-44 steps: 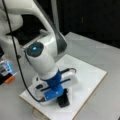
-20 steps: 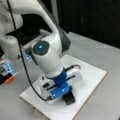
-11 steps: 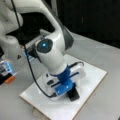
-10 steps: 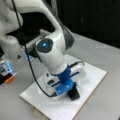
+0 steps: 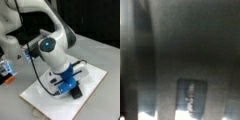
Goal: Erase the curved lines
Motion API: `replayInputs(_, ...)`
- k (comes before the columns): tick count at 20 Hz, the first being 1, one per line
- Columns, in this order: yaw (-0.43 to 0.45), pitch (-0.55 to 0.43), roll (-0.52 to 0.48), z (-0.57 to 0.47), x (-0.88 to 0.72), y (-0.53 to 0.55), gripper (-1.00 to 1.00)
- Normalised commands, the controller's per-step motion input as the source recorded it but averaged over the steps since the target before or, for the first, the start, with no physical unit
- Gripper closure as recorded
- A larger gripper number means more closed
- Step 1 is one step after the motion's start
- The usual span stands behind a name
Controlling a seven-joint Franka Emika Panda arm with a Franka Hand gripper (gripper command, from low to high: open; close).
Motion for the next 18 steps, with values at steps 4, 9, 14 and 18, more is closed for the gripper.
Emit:
replayInputs(4, 0.086, 0.508, 0.065, 0.06, 1.0, -0.63, 1.0)
replayInputs(9, 0.278, 0.586, -0.02, 0.42, 0.78, -0.69, 1.0)
replayInputs(14, 0.349, 0.509, -0.101, 0.56, 0.29, -0.45, 1.0)
replayInputs(18, 0.336, 0.274, -0.175, 0.25, 0.02, -0.21, 1.0)
